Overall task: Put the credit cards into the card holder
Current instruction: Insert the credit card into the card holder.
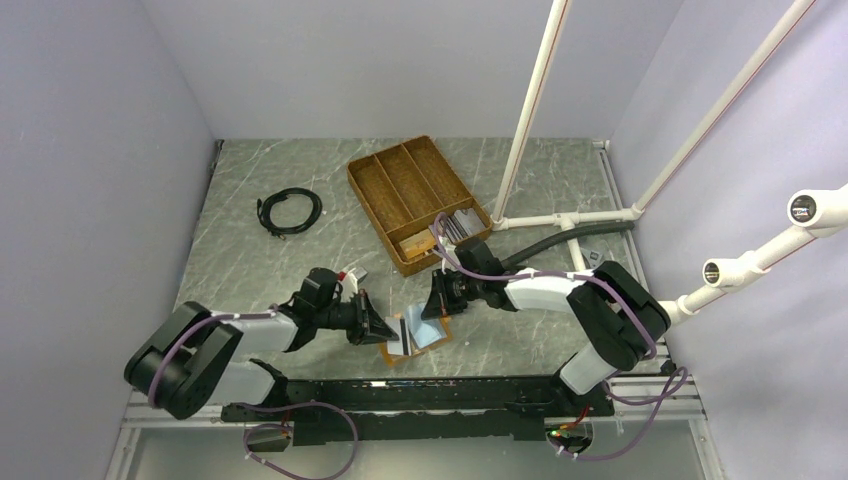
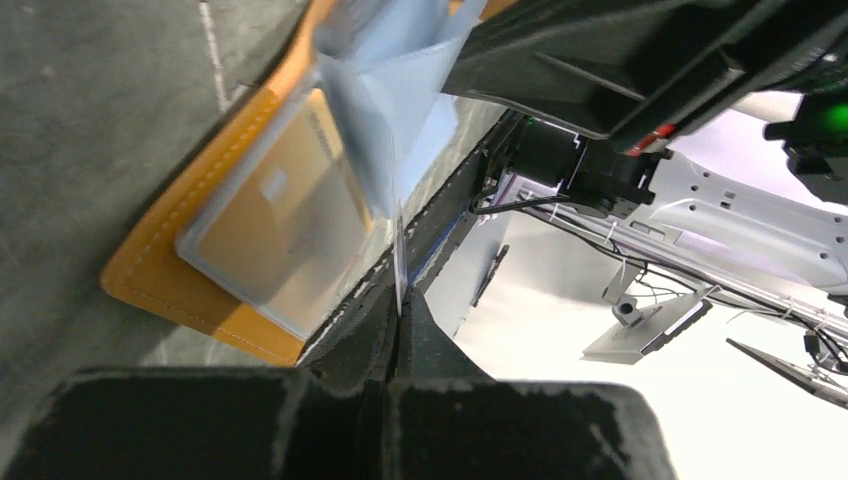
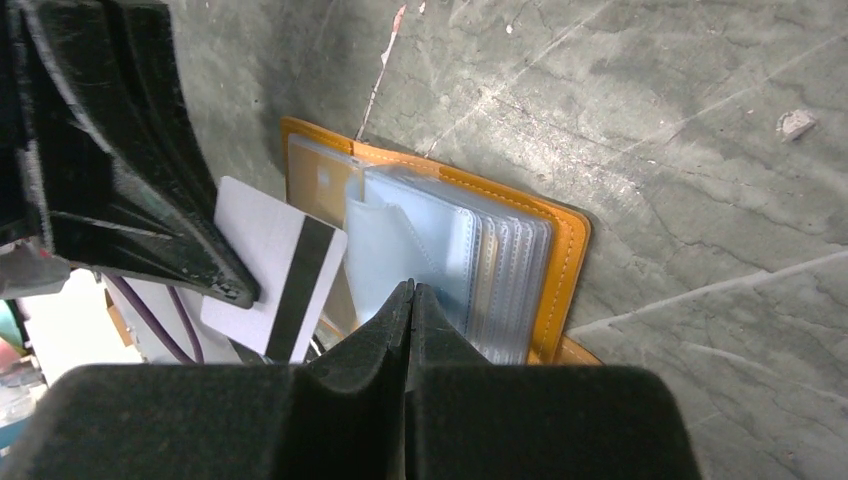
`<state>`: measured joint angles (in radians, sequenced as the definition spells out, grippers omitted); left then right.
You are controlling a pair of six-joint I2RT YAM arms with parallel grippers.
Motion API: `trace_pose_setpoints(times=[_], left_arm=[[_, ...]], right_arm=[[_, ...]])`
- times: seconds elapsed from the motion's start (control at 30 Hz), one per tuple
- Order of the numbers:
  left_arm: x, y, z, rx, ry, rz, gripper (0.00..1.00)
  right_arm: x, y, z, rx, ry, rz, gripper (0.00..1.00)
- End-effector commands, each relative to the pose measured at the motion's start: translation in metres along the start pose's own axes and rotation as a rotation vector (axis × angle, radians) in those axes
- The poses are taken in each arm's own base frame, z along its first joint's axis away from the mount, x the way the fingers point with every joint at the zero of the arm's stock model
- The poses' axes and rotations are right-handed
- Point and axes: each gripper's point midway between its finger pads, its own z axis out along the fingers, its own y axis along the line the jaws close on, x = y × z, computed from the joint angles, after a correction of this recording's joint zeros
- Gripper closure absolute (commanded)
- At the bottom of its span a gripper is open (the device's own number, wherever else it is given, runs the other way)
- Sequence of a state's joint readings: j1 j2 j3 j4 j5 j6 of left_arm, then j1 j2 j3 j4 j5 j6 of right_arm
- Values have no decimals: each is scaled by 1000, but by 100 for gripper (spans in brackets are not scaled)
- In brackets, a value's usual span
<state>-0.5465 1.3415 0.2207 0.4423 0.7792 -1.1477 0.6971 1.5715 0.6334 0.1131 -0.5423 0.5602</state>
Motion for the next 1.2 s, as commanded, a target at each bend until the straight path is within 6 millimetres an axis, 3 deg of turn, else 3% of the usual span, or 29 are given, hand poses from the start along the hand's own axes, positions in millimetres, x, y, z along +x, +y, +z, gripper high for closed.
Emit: trace_pose_setpoints(times=[0.0, 0.5, 1.17], left_arm=[[-2, -15, -5, 25, -27, 67, 100], [1, 4, 1, -27, -17, 3, 100], [-3, -9, 7, 21, -11, 43, 100]], right_arm=[[17, -33, -6, 150, 19, 14, 100], [28, -36, -13, 167, 38, 30, 100], [30, -38, -9, 161, 55, 27, 100]])
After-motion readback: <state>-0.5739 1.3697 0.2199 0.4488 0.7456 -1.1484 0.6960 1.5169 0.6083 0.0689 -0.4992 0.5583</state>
